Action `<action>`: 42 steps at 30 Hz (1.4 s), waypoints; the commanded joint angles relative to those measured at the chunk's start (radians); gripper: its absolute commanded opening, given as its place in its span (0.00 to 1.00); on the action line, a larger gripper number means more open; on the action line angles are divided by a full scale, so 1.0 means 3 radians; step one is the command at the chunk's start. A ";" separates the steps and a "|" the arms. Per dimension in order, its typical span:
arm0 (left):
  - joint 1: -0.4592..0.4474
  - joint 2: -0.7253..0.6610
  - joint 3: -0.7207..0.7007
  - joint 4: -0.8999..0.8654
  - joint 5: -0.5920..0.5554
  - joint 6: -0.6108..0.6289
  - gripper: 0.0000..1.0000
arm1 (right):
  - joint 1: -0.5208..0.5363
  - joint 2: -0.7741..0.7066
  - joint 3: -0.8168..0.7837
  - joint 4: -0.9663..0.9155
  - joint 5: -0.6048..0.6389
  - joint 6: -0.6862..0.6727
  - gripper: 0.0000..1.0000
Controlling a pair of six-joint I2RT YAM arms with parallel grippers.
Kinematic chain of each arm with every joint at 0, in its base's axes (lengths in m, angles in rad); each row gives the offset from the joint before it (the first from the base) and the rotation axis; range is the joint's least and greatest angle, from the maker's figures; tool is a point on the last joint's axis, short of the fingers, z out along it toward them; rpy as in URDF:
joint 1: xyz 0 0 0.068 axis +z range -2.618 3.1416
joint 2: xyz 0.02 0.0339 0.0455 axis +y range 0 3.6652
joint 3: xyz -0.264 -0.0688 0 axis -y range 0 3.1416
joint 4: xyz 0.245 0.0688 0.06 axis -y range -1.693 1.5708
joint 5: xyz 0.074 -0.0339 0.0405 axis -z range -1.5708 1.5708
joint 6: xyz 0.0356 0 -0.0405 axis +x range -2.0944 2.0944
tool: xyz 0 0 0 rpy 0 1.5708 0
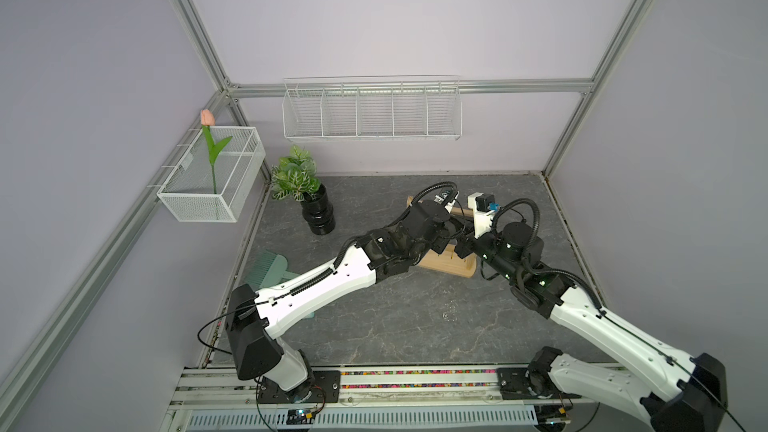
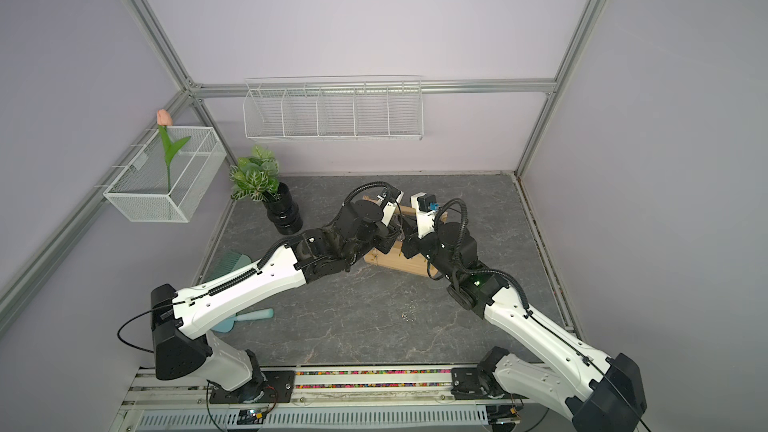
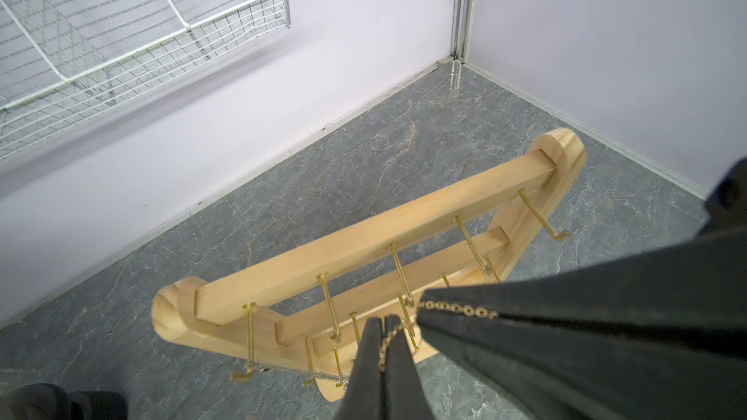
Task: Hang the necklace on the jewelry display stand
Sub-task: Hang the necklace on the stand.
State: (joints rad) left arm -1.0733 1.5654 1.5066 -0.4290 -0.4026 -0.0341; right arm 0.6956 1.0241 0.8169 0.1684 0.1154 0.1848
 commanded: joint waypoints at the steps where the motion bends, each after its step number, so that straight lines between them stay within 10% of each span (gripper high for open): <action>1: 0.0029 0.0088 0.0175 -0.0089 0.0036 -0.0075 0.00 | -0.0066 0.0026 0.0077 -0.0042 0.0102 -0.0125 0.07; 42: 0.0060 0.0358 0.0104 -0.0337 -0.0100 -0.0621 0.00 | -0.0301 0.0232 0.0138 -0.0016 -0.0196 -0.0074 0.10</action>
State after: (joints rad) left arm -1.0603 1.6470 1.5536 -0.5297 -0.4152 -0.1890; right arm 0.6117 1.0908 0.8364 0.1390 0.0547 0.1715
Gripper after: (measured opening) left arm 0.044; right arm 0.099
